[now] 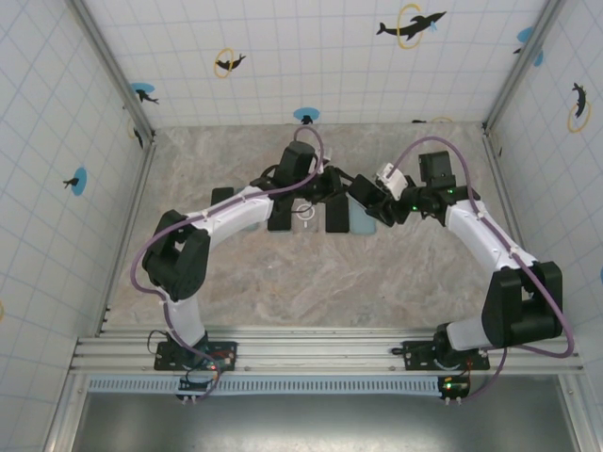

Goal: Take the phone out of the phone case

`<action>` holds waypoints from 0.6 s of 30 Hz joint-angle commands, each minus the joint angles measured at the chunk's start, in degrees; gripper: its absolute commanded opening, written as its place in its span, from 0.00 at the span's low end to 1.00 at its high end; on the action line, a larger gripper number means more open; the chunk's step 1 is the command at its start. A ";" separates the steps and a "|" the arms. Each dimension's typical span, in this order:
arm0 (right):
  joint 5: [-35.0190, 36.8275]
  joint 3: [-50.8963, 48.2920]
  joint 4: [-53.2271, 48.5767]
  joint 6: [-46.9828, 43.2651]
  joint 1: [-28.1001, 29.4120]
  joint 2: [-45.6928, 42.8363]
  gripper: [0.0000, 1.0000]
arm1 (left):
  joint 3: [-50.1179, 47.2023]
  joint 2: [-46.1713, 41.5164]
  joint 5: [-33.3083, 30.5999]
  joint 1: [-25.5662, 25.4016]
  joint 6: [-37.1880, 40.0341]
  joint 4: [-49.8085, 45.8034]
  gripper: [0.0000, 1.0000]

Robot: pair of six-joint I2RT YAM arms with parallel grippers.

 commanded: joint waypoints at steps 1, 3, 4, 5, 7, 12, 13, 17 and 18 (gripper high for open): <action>-2.92 0.82 1.62 0.32 0.89 -2.18 0.51 | 2.01 1.70 2.74 0.42 0.04 -0.64 0.30; -3.40 1.60 1.37 0.32 1.28 -1.70 0.51 | 2.32 1.98 3.66 0.36 -0.60 -0.35 0.24; -3.66 2.15 1.18 0.31 1.47 -1.36 0.51 | 2.47 2.02 3.85 0.42 -0.73 -0.27 0.22; -3.80 2.61 0.93 0.28 1.63 -1.05 0.51 | 2.64 1.98 4.10 0.42 -0.82 -0.02 0.21; -4.00 3.09 1.07 0.32 1.81 -0.62 0.51 | 2.65 1.90 4.55 0.40 -1.31 0.35 0.14; -3.51 3.02 1.98 0.32 1.96 -0.59 0.60 | 1.93 1.12 4.10 0.37 -3.19 1.67 0.05; -3.15 2.76 2.31 0.32 2.00 -0.80 0.64 | 1.41 0.78 3.70 0.48 -4.00 2.70 0.04; -1.49 0.77 4.36 1.72 1.86 -2.04 0.84 | -1.22 -1.00 1.76 1.02 -8.40 8.55 0.03; -0.99 -0.28 5.71 2.59 1.79 -2.83 0.88 | -1.92 -1.65 0.85 1.15 -9.40 10.53 0.03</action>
